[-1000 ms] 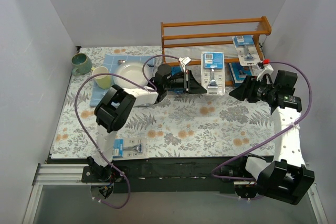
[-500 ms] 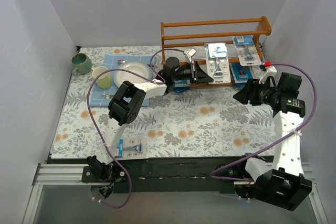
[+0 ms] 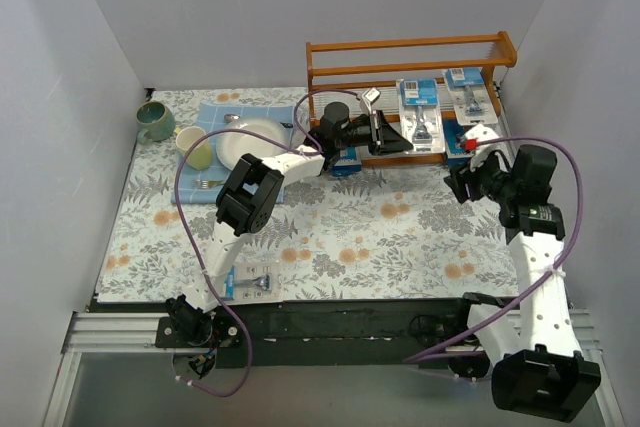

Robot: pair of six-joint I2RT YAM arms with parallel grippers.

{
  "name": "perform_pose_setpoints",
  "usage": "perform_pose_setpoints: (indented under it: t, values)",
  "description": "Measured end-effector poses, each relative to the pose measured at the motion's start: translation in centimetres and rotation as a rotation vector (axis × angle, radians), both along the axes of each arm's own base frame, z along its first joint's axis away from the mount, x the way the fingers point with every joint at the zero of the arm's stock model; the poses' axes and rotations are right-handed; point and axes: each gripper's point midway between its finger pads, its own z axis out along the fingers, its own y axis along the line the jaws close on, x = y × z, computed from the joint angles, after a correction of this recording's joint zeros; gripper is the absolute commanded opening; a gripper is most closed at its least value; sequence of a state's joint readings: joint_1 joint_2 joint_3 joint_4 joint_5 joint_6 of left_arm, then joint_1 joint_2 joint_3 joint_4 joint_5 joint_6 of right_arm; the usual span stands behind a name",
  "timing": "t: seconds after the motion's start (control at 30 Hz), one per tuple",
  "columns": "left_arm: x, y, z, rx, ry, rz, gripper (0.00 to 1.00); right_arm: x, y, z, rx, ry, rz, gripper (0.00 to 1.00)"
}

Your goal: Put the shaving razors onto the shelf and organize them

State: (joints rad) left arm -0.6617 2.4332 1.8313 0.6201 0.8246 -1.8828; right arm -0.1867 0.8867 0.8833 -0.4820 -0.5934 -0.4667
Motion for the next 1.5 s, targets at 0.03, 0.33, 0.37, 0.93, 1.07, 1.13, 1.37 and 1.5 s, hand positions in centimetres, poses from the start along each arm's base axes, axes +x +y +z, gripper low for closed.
perform_pose_setpoints:
  t: [0.03,0.33,0.37,0.93,1.07,1.13,1.37,1.5]
  values:
    - [0.0,0.0,0.0,0.000,0.006,-0.001,0.00,0.5,0.4,-0.1,-0.055,-0.046,0.032,0.63]
    - [0.0,0.2,0.1,-0.002,0.082,-0.003,0.00,2.3,4.4,-4.1,-0.624,-0.512,0.336,0.57]
    - [0.1,0.3,0.1,-0.002,0.089,0.000,0.00,2.5,4.4,-4.5,-0.673,-0.550,0.344,0.57]
    - [0.1,0.9,-0.2,-0.001,0.124,0.004,0.00,7.4,4.4,-2.8,-0.979,-0.824,0.229,0.54]
    - [0.2,1.0,-0.1,-0.001,0.125,0.004,0.00,8.0,4.5,-3.4,-0.986,-0.819,0.231,0.54]
    - [0.2,1.0,-0.1,-0.001,0.125,0.005,0.00,8.3,4.7,-3.9,-0.986,-0.813,0.236,0.54]
    - [0.0,1.2,-0.3,0.005,0.133,0.007,0.00,9.8,5.1,-5.7,-1.002,-0.809,0.244,0.39]
    - [-0.1,1.3,-0.7,0.012,0.140,0.008,0.00,10.1,5.5,-5.4,-0.989,-0.831,0.239,0.37]
